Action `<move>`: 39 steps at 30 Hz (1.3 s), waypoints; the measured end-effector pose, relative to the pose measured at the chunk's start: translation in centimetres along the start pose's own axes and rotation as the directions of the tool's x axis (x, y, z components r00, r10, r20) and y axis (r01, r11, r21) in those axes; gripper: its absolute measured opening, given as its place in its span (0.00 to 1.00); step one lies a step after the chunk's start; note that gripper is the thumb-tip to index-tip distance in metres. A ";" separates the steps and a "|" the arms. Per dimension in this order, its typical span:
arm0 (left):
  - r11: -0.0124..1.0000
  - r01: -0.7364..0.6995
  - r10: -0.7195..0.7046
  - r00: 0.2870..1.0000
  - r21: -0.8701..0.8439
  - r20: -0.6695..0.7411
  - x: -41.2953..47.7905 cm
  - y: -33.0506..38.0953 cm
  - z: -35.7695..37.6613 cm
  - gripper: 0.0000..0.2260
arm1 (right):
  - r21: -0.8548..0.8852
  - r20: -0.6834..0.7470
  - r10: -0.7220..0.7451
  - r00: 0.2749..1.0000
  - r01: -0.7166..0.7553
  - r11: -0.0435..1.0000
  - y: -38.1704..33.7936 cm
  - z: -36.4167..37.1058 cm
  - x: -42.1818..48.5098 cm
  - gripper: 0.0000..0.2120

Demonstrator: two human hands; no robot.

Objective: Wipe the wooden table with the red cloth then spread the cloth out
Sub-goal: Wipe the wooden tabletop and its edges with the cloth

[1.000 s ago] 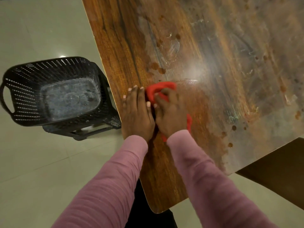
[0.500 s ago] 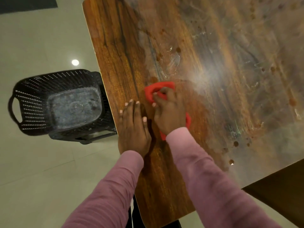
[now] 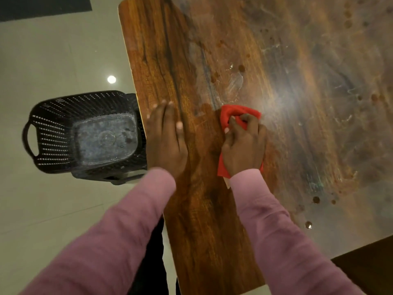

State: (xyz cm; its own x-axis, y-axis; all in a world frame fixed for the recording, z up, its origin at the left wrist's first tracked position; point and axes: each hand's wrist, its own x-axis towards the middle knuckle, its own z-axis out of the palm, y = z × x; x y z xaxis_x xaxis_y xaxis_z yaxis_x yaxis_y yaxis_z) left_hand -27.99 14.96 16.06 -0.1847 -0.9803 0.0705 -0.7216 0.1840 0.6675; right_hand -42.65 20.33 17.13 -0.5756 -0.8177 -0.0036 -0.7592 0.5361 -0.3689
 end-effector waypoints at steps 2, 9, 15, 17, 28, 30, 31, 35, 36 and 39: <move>0.998 -0.040 0.040 0.999 0.052 -0.005 3.4 -0.3 0.4 0.21 | 0.003 -0.013 -0.003 1.000 0.003 1.000 0.0 0.0 0.0 0.14; 0.985 -0.032 0.043 0.997 0.172 -0.059 10.5 -2.7 1.0 0.21 | -0.014 -0.003 -0.060 0.998 0.060 0.998 0.8 -0.3 1.0 0.13; 0.978 -0.049 0.058 0.998 0.204 -0.036 10.2 -3.0 1.6 0.22 | 0.011 -0.049 0.096 0.994 -0.096 0.995 -0.6 -0.2 6.3 0.13; 0.977 -0.046 0.054 0.998 0.206 -0.035 10.3 -3.0 1.7 0.22 | 0.018 -0.010 -0.008 1.000 0.008 1.000 -2.9 0.8 5.7 0.14; 0.973 -0.074 0.082 0.996 0.218 -0.029 10.3 -3.3 1.9 0.21 | -0.054 -0.047 0.002 0.999 -0.004 0.999 -0.3 0.0 7.7 0.14; 0.973 -0.085 0.095 0.995 0.214 -0.037 10.4 -3.3 2.0 0.21 | -0.043 -0.069 0.053 0.996 -0.056 0.998 -0.8 0.2 8.2 0.14; 0.973 -0.081 0.091 0.995 0.217 -0.039 10.5 -3.3 2.1 0.21 | -0.051 -0.059 0.039 0.998 -0.042 0.998 -1.4 0.5 7.8 0.14; 0.968 -0.072 0.082 0.996 0.242 -0.033 10.5 -3.3 2.2 0.21 | -0.031 0.052 -0.176 0.983 0.178 0.984 -4.8 2.1 3.7 0.16; 0.967 -0.076 0.085 0.996 0.243 -0.028 10.4 -3.4 2.2 0.22 | -0.020 0.065 -0.244 0.968 0.246 0.969 -5.1 2.2 2.8 0.15; 0.967 -0.083 0.090 0.996 0.241 -0.018 10.4 -3.3 2.1 0.22 | -0.043 0.097 -0.376 0.922 0.381 0.924 -4.2 1.6 2.5 0.13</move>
State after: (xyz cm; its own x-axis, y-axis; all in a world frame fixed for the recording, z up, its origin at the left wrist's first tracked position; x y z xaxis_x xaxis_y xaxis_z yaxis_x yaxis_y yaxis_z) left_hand -28.90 4.28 13.06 -0.2370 -0.9608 0.1436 -0.8433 0.2769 0.4606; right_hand -40.43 15.67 17.16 -0.2159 -0.9754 0.0455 -0.9337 0.1926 -0.3019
